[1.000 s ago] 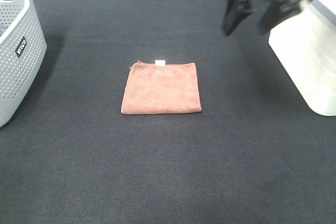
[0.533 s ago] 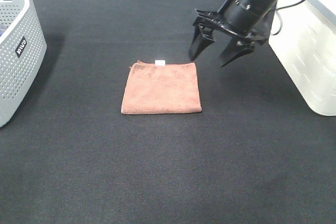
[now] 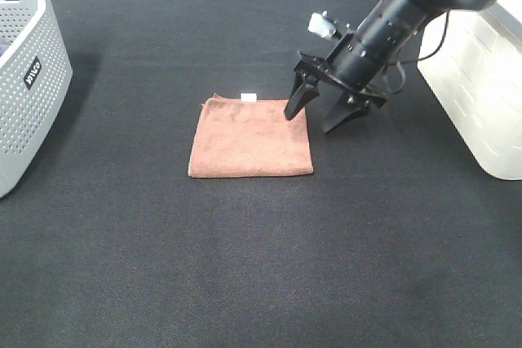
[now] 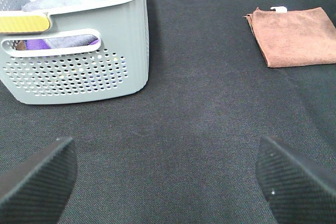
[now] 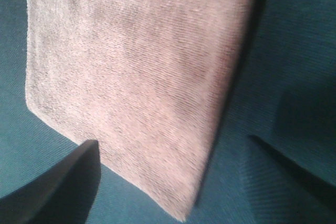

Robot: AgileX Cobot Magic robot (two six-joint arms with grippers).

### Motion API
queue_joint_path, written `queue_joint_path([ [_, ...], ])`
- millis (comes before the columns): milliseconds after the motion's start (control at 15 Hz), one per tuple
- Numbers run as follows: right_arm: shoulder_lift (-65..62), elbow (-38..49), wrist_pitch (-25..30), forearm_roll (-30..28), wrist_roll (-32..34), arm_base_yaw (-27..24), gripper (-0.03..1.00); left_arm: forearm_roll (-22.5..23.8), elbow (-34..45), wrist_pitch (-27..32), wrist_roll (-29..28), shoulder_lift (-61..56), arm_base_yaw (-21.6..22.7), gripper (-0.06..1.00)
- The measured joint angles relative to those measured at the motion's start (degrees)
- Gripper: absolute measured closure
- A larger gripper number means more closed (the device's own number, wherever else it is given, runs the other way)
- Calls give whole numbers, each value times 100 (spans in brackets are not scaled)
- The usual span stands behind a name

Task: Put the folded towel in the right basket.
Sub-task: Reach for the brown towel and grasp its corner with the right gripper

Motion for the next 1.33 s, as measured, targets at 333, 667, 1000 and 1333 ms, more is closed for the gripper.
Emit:
queue_joint_path([
  [333,206,-11,-46,132,-126,0,27,0,0,0,0,0,0,7],
  [667,218,-17,-447,132,-160,6,27,0,0,0,0,0,0,7],
  [1000,218,-17,-544,46,-298,6,27,0,0,0,0,0,0,7],
  [1333,269,-17,-584,23,-321,103,35,0,0,0,0,0,0,7],
])
